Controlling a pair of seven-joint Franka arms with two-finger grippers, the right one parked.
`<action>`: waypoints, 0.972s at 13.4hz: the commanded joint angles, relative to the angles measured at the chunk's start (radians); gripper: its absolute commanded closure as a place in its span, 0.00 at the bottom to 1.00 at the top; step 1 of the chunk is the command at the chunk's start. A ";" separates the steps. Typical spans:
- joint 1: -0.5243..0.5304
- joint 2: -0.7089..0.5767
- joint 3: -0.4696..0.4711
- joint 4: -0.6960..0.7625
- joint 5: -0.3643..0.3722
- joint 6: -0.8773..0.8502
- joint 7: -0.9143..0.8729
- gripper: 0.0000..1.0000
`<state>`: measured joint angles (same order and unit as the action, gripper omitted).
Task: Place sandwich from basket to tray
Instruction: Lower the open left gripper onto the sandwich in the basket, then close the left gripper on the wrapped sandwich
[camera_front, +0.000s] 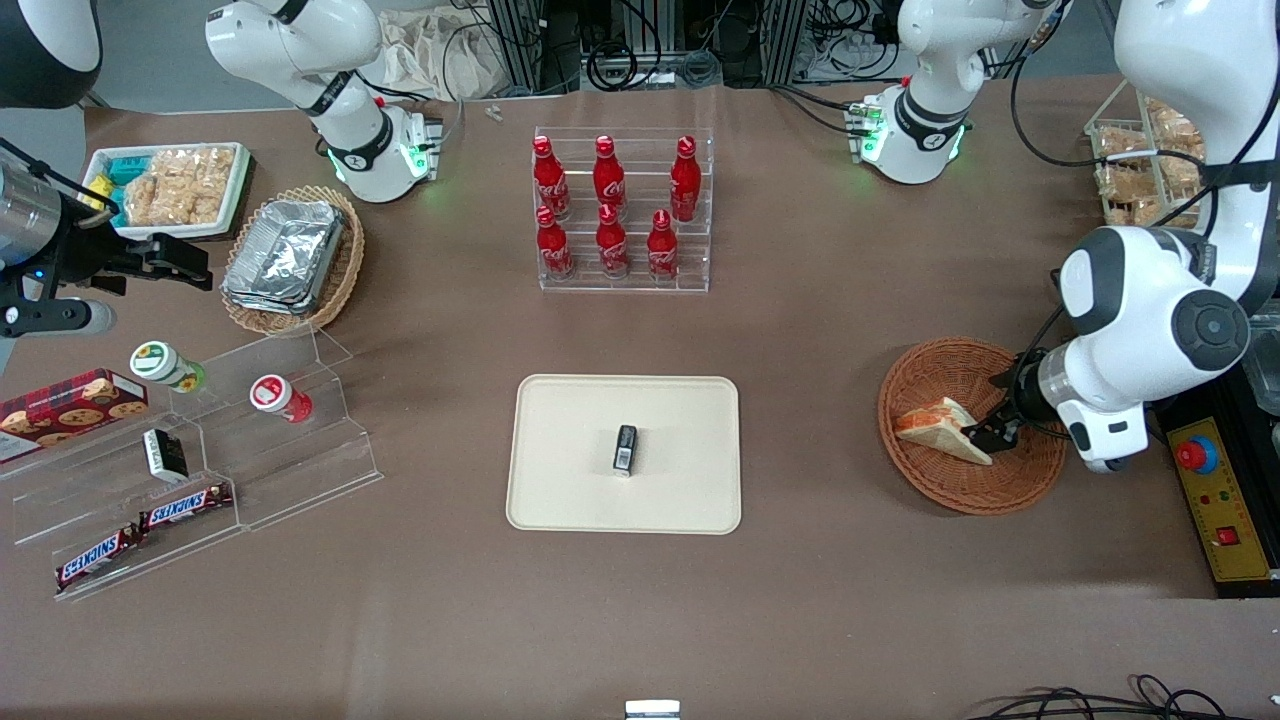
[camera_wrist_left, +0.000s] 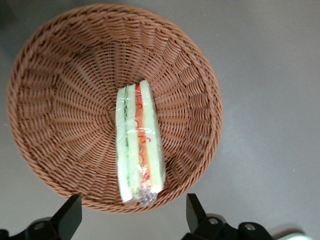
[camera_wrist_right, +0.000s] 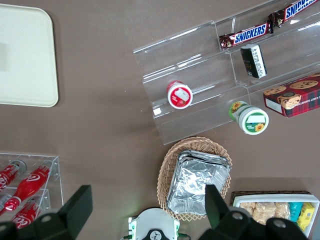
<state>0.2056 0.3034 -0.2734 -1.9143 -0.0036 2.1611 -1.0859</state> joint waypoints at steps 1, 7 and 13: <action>-0.006 0.028 0.000 -0.006 0.016 0.029 -0.071 0.05; -0.005 0.045 0.003 -0.089 0.039 0.143 -0.155 0.09; -0.006 0.075 0.003 -0.110 0.085 0.186 -0.213 0.09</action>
<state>0.2049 0.3796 -0.2713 -1.9901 0.0477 2.2866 -1.2431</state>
